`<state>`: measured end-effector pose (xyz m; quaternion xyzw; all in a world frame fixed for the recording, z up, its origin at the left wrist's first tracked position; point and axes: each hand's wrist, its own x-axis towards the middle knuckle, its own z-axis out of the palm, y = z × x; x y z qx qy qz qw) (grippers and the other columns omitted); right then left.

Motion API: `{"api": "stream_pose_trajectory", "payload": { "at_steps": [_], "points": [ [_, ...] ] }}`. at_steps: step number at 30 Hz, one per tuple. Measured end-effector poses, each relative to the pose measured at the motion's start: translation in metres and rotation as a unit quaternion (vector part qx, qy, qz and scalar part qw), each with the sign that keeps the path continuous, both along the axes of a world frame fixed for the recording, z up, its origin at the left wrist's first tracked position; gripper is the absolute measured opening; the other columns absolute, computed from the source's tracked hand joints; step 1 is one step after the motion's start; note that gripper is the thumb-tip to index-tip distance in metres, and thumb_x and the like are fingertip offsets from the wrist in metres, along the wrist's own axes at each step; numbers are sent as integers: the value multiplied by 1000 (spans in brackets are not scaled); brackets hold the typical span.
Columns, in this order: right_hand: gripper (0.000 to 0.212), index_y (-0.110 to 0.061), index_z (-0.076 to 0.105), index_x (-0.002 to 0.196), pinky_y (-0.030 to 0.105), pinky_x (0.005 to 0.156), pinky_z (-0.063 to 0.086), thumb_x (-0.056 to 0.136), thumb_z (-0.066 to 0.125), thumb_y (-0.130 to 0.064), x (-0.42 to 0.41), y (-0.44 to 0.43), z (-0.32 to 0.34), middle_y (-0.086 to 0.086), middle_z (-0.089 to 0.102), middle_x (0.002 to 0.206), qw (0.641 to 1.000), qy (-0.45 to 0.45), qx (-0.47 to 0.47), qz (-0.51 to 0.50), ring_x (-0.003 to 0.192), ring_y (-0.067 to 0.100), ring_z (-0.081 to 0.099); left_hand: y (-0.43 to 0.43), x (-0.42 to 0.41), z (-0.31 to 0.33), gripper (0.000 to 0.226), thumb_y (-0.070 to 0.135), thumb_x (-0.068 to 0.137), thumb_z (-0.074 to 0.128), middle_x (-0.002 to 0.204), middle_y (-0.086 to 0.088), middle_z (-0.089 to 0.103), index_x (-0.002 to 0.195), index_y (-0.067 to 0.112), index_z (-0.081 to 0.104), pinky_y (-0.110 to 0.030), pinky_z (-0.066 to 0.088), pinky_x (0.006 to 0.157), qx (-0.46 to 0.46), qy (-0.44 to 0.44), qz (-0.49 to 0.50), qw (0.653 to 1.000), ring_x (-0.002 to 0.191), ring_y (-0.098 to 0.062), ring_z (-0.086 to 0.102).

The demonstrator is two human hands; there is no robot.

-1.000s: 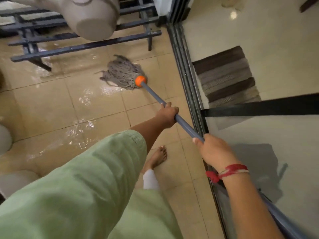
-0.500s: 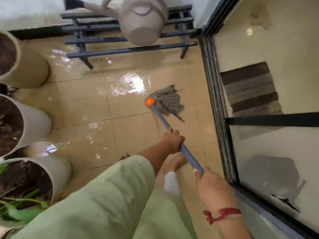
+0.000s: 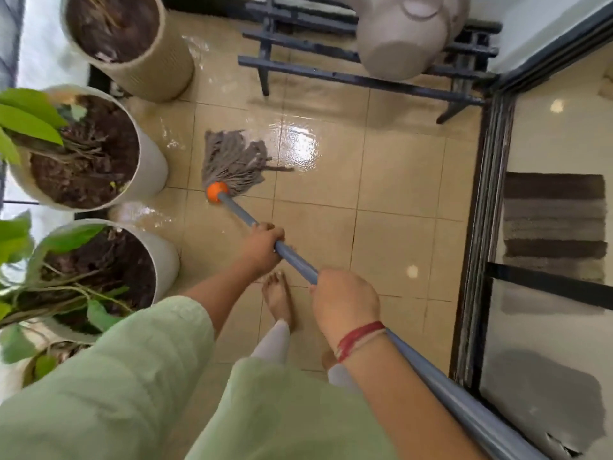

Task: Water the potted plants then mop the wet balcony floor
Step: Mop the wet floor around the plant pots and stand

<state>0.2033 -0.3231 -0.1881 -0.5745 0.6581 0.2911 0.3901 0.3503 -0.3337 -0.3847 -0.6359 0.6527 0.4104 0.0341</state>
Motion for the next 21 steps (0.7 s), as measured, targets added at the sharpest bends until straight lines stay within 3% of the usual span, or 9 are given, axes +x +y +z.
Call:
{"api": "stream_pose_trajectory", "payload": {
  "at_steps": [5, 8, 11, 14, 18, 21],
  "points": [
    [30, -12, 56, 122, 32, 83, 46, 99, 37, -17, -18, -6, 12, 7, 60, 122, 998, -22, 28, 55, 112, 26, 57, 42, -22, 4, 20, 8, 82, 66, 86, -15, 56, 74, 15, 49, -35, 39, 73, -29, 45, 154, 987, 89, -34, 51],
    [28, -13, 56, 120, 32, 84, 46, 97, 40, -14, -65, 3, 16, 8, 59, 121, 998, -18, 26, 61, 112, 26, 57, 55, -71, 8, 22, 12, 86, 63, 87, -12, 55, 74, 20, 46, -38, 42, 75, -20, 44, 196, 979, 89, -32, 50],
    [25, -16, 58, 117, 33, 81, 48, 95, 47, -21, -129, 13, 15, 7, 63, 113, 999, 15, 21, 23, 104, 25, 60, 54, -131, 9, 17, 14, 85, 61, 92, -9, 59, 76, 21, 49, -44, 42, 86, -4, 54, 134, 990, 94, -33, 50],
    [27, -17, 58, 118, 30, 72, 43, 96, 46, -27, -192, 22, 6, 6, 63, 113, 999, 31, 18, -9, 104, 25, 60, 39, -196, 6, 4, 12, 84, 61, 99, -14, 61, 84, 10, 58, -48, 36, 97, -21, 61, 59, 996, 100, -38, 50],
    [30, -14, 55, 117, 29, 68, 39, 97, 44, -33, -265, 39, -8, 9, 61, 103, 996, 32, -15, -78, 93, 27, 57, 21, -273, -11, 24, 36, 87, 59, 101, -15, 63, 86, 12, 59, -49, 35, 100, -35, 57, -8, 998, 103, -40, 52],
    [32, -15, 54, 109, 32, 67, 41, 96, 42, -42, -318, 71, -16, 7, 56, 91, 986, 32, -29, -160, 84, 26, 54, 14, -334, -22, 28, 46, 86, 55, 103, -10, 62, 89, 19, 59, -50, 38, 98, -31, 59, -125, 990, 107, -41, 53]
  ]
}}
